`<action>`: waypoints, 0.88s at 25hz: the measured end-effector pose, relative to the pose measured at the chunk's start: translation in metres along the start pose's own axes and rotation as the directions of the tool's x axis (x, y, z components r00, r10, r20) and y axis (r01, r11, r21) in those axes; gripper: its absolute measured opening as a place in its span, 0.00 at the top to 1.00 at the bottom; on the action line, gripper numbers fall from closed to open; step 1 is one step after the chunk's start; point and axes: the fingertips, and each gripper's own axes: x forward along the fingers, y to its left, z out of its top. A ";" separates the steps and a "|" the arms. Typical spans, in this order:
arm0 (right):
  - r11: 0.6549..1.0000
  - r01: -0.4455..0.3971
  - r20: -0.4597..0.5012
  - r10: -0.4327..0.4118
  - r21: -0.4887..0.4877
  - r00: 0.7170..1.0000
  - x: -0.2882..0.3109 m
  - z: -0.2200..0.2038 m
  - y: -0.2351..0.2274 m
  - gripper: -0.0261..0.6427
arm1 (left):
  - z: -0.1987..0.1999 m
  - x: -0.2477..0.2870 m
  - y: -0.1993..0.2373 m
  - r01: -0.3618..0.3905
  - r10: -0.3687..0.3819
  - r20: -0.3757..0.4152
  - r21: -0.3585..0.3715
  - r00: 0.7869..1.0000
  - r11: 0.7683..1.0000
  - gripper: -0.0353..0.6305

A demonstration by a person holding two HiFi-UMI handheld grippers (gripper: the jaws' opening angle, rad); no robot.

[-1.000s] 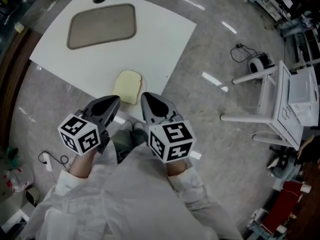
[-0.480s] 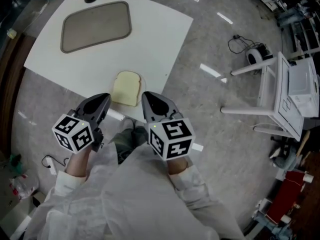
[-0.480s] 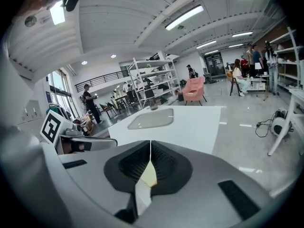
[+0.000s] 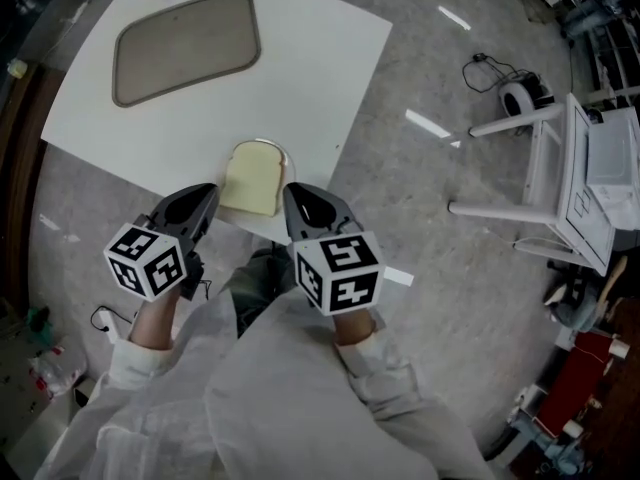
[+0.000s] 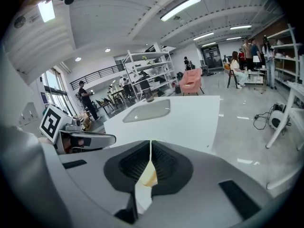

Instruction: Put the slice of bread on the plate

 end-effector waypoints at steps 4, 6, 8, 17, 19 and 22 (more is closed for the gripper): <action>1.000 0.022 -0.005 -0.022 0.011 1.000 0.009 -0.006 -0.005 0.94 | -0.007 0.001 0.015 -0.016 0.016 -0.026 -0.021 1.000 1.000 0.93; 0.999 0.028 -0.017 -0.028 0.021 0.999 0.012 -0.011 -0.010 0.94 | -0.011 0.004 0.021 -0.026 0.025 -0.036 -0.031 0.999 0.999 0.93; 0.999 0.031 -0.035 -0.029 0.031 0.999 0.015 -0.017 -0.014 0.94 | -0.013 0.008 0.025 -0.033 0.031 -0.047 -0.036 0.998 0.999 0.93; 0.998 0.038 -0.119 -0.032 0.054 0.992 0.033 -0.044 -0.022 0.94 | -0.037 0.026 0.043 -0.056 0.048 -0.120 -0.067 0.992 0.996 0.93; 0.997 0.040 -0.135 -0.030 0.067 0.990 0.037 -0.052 -0.024 0.93 | -0.041 0.028 0.045 -0.057 0.046 -0.137 -0.071 0.989 0.996 0.93; 0.995 0.046 -0.152 -0.033 0.085 0.988 0.041 -0.059 -0.026 0.93 | -0.043 0.030 0.050 -0.065 0.054 -0.147 -0.071 0.988 0.995 0.93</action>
